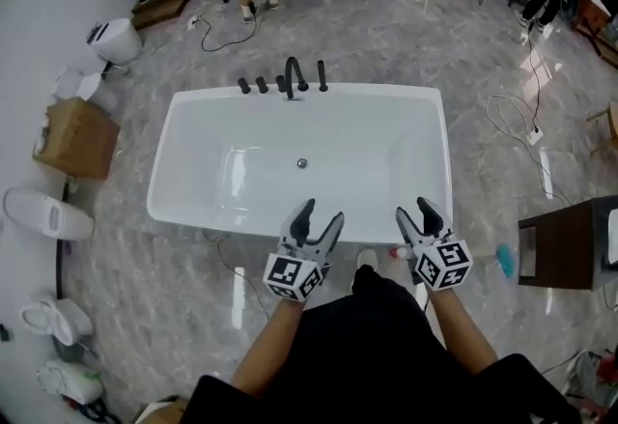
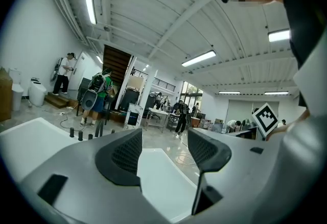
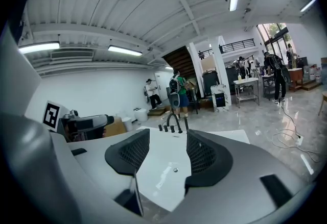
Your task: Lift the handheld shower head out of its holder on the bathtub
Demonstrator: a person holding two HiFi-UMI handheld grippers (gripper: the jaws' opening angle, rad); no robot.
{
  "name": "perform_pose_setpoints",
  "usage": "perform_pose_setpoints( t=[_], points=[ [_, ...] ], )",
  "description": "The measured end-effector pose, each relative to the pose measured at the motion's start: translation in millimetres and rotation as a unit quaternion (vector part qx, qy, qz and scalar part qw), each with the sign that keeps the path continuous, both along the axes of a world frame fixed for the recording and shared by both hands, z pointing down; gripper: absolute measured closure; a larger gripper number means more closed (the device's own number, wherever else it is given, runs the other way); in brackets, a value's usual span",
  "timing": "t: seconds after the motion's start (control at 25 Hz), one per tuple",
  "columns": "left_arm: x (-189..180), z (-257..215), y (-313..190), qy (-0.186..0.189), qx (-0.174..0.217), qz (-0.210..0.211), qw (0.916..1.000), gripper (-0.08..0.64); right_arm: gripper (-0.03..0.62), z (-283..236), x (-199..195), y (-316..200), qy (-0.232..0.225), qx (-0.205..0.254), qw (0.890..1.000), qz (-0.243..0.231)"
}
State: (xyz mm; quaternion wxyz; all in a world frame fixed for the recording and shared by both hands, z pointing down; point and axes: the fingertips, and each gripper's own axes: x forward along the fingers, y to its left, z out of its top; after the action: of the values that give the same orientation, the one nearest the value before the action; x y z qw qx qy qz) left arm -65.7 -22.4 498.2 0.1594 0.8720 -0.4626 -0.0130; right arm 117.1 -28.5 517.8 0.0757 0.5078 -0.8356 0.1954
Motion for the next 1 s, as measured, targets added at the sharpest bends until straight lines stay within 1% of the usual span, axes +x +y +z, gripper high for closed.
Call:
perform_pose_setpoints(
  t=[0.08, 0.2, 0.24, 0.36, 0.44, 0.72, 0.84, 0.92, 1.0],
  points=[
    [11, 2, -17, 0.008, -0.007, 0.003, 0.9999, 0.304, 0.379, 5, 13, -11, -0.001, -0.005, 1.000, 0.007],
    [27, 8, -42, 0.034, -0.013, -0.007, 0.9993, 0.304, 0.379, 7, 30, -27, 0.001, -0.005, 1.000, 0.011],
    [34, 11, -50, 0.034, -0.013, -0.008, 0.9993, 0.304, 0.379, 7, 36, -32, -0.001, -0.002, 1.000, 0.011],
    [54, 21, -69, 0.018, -0.019, -0.006, 0.9996, 0.304, 0.379, 8, 50, -45, -0.009, 0.002, 1.000, 0.009],
    [60, 26, -83, 0.006, -0.023, -0.005, 0.9997, 0.304, 0.379, 11, 54, -58, -0.012, 0.001, 1.000, 0.008],
    [57, 49, -131, -0.021, -0.042, -0.027, 0.9986, 0.304, 0.379, 13, 65, -100, -0.016, 0.000, 1.000, 0.001],
    [54, 61, -152, -0.032, -0.047, -0.031, 0.9979, 0.304, 0.379, 18, 66, -109, -0.017, -0.007, 1.000, -0.001],
    [50, 68, -170, -0.029, -0.053, -0.034, 0.9976, 0.304, 0.379, 19, 64, -116, -0.016, -0.010, 1.000, -0.004],
    [44, 72, -191, -0.016, -0.062, -0.044, 0.9970, 0.304, 0.379, 19, 62, -123, -0.019, -0.011, 1.000, 0.000]
  ],
)
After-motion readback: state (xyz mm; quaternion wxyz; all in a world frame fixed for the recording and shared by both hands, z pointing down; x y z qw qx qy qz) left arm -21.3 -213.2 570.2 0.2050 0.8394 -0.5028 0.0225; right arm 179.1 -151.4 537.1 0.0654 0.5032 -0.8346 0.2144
